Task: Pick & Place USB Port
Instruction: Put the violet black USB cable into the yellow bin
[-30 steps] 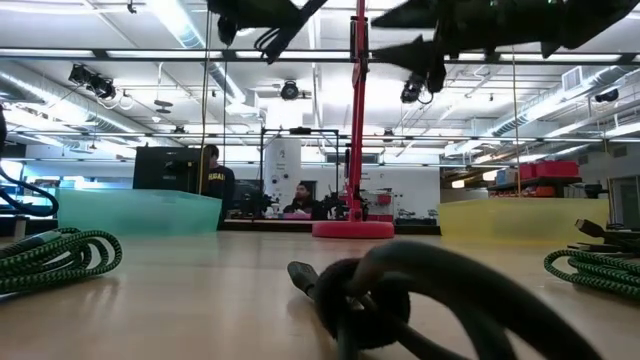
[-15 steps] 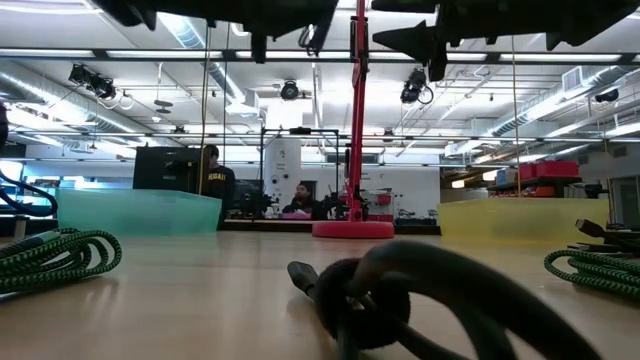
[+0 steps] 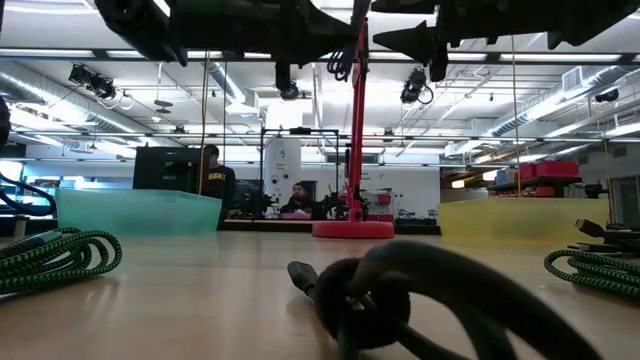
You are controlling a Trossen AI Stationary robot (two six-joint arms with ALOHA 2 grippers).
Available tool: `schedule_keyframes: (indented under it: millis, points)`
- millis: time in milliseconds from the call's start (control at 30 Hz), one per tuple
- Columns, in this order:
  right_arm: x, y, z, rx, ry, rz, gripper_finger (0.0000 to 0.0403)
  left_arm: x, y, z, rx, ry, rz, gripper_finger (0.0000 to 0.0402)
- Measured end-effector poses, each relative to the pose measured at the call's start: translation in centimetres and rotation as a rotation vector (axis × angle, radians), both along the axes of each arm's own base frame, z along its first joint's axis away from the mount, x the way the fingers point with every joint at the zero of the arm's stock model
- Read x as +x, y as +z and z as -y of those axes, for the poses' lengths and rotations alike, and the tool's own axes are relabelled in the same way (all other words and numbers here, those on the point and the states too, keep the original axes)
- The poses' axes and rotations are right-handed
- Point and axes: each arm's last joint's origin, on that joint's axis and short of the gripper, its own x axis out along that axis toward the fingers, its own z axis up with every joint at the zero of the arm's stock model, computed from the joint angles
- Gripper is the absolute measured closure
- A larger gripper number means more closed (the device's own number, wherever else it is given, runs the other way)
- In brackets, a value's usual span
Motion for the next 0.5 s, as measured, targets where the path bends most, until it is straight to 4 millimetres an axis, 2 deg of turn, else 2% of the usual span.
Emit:
schedule_keyframes:
  millis: [100,367,433,500]
  points:
    - [0.2,-0.2,0.0,-0.001,-0.013,-0.002,0.0171,0.6,0.3,0.1,-0.005,-0.005,0.018,0.0375]
    - [1.0,-0.7,0.0,-0.015,-0.014,0.030,0.0172,3.3,-0.7,0.5,-0.005,-0.054,-0.023,0.0375]
    - [1.0,-0.8,0.0,-0.016,-0.014,0.024,0.0183,3.6,-1.2,0.5,-0.005,-0.055,-0.046,0.0375]
    - [1.0,-0.9,0.0,-0.017,-0.015,0.011,0.0213,3.6,-1.4,0.5,-0.005,-0.055,-0.056,0.0375]
